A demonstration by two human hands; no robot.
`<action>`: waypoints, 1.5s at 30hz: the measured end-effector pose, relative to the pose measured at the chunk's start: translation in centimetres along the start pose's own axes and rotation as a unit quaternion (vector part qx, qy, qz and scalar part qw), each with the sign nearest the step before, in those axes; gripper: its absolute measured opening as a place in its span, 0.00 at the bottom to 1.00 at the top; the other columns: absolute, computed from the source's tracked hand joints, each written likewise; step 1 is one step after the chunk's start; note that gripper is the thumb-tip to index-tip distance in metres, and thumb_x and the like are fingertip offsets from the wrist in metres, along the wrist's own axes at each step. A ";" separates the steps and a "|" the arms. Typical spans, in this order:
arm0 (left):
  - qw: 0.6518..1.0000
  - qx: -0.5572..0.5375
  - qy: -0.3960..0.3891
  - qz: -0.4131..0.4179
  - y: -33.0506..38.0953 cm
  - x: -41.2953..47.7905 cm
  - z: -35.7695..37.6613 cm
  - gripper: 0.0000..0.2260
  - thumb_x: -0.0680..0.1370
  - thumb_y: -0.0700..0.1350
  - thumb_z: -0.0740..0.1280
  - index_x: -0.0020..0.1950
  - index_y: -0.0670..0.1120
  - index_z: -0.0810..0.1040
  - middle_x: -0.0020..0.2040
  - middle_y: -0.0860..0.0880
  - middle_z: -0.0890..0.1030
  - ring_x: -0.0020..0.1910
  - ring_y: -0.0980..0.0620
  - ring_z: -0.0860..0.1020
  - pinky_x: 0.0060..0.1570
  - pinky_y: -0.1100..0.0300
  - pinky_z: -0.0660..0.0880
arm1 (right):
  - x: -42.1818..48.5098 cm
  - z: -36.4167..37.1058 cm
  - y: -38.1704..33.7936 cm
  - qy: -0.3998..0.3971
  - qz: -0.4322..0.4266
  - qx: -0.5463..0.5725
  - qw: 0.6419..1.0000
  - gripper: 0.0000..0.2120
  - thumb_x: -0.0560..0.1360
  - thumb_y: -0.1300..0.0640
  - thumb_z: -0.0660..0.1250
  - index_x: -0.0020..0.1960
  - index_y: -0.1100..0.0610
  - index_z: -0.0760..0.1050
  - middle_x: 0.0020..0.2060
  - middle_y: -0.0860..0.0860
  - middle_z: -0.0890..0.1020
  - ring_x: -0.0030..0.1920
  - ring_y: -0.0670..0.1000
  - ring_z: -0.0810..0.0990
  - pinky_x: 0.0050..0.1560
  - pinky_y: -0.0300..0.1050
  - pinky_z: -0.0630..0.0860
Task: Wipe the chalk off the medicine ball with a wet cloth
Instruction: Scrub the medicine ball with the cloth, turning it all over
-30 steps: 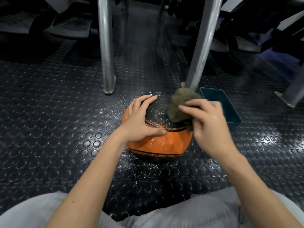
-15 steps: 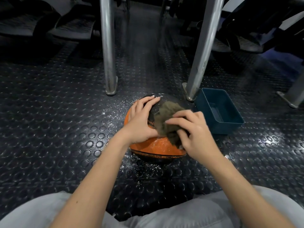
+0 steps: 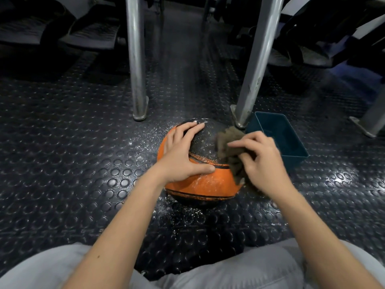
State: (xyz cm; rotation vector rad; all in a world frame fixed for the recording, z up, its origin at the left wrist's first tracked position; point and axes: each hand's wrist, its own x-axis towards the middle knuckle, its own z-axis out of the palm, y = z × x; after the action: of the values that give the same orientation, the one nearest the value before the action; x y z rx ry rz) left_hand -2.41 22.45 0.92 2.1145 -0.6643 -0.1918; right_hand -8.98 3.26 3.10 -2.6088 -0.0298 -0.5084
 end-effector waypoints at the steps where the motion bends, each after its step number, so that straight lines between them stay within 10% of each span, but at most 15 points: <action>1: 1.000 -0.002 -0.005 -0.001 0.0 0.0 0.0 0.44 0.66 0.54 0.77 0.75 0.59 0.55 0.73 0.59 0.53 0.70 0.62 0.48 0.69 0.57 0.45 | 0.5 -0.6 0.9 0.008 0.045 -0.013 0.999 0.15 0.72 0.70 0.66 0.51 0.52 0.82 0.46 0.47 0.72 0.52 0.55 0.70 0.49 0.28 0.58; 8: 1.000 0.004 -0.024 0.011 0.1 -0.3 -0.2 0.45 0.65 0.53 0.78 0.75 0.59 0.55 0.73 0.60 0.54 0.68 0.64 0.49 0.68 0.59 0.45 | 1.2 -1.0 -2.1 -0.009 -0.024 0.061 0.998 0.13 0.71 0.61 0.71 0.52 0.47 0.80 0.46 0.48 0.74 0.51 0.49 0.72 0.56 0.36 0.65; 14: 0.996 0.016 -0.082 0.019 0.5 -0.5 -0.7 0.43 0.65 0.56 0.78 0.73 0.62 0.56 0.69 0.63 0.55 0.67 0.65 0.51 0.73 0.50 0.49 | 1.8 -2.4 2.1 -0.073 0.136 -0.029 0.988 0.11 0.74 0.59 0.69 0.56 0.50 0.79 0.46 0.51 0.74 0.54 0.57 0.75 0.59 0.51 0.69; 19: 0.993 -0.031 0.102 -0.040 1.3 -0.2 0.5 0.44 0.59 0.74 0.60 0.73 0.60 0.60 0.70 0.59 0.58 0.70 0.58 0.54 0.71 0.54 0.49 | 0.8 -2.3 1.8 -0.100 0.146 0.028 0.984 0.10 0.74 0.61 0.69 0.53 0.50 0.80 0.46 0.50 0.78 0.52 0.52 0.76 0.52 0.42 0.68; 26: 0.994 0.013 0.082 -0.065 0.4 -0.3 0.8 0.42 0.64 0.65 0.74 0.73 0.55 0.61 0.72 0.55 0.60 0.72 0.54 0.57 0.69 0.57 0.53 | 1.2 -1.0 -2.4 -0.009 -0.073 0.010 0.997 0.13 0.74 0.62 0.65 0.56 0.51 0.80 0.50 0.45 0.76 0.52 0.51 0.68 0.57 0.30 0.59; 28: 0.995 0.016 0.082 -0.055 0.7 -0.3 0.9 0.42 0.65 0.63 0.74 0.73 0.54 0.62 0.71 0.55 0.61 0.71 0.55 0.57 0.69 0.57 0.53 | 1.2 -0.2 -2.7 -0.029 -0.127 -0.021 0.991 0.15 0.75 0.62 0.59 0.56 0.51 0.80 0.52 0.47 0.77 0.51 0.53 0.66 0.56 0.40 0.65; 33: 0.998 0.027 0.046 -0.042 1.4 -0.4 1.2 0.43 0.64 0.66 0.73 0.74 0.56 0.59 0.71 0.57 0.59 0.70 0.58 0.55 0.72 0.52 0.51 | 3.4 -1.2 0.7 -0.039 0.049 -0.112 0.992 0.19 0.76 0.67 0.56 0.59 0.50 0.77 0.56 0.48 0.77 0.54 0.58 0.67 0.52 0.47 0.66; 38: 0.996 0.064 0.049 -0.036 1.9 -0.2 2.0 0.47 0.58 0.71 0.68 0.73 0.54 0.60 0.70 0.56 0.60 0.69 0.56 0.56 0.71 0.55 0.52 | 2.6 -1.0 -3.2 -0.048 -0.090 -0.026 0.994 0.20 0.74 0.71 0.58 0.56 0.52 0.78 0.52 0.47 0.77 0.50 0.55 0.68 0.50 0.42 0.63; 45: 0.998 0.058 0.034 -0.021 2.2 0.0 2.4 0.45 0.65 0.64 0.73 0.76 0.54 0.56 0.72 0.58 0.57 0.71 0.58 0.54 0.71 0.57 0.49 | 4.1 -2.7 2.4 -0.033 0.061 -0.116 0.991 0.20 0.74 0.69 0.57 0.54 0.50 0.78 0.53 0.50 0.78 0.55 0.60 0.72 0.56 0.46 0.63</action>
State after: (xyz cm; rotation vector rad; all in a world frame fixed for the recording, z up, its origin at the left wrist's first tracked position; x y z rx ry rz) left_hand -4.14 19.73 1.30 2.2375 -0.6055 -0.1062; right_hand -5.80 -0.35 5.68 -2.8318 0.1758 -0.4019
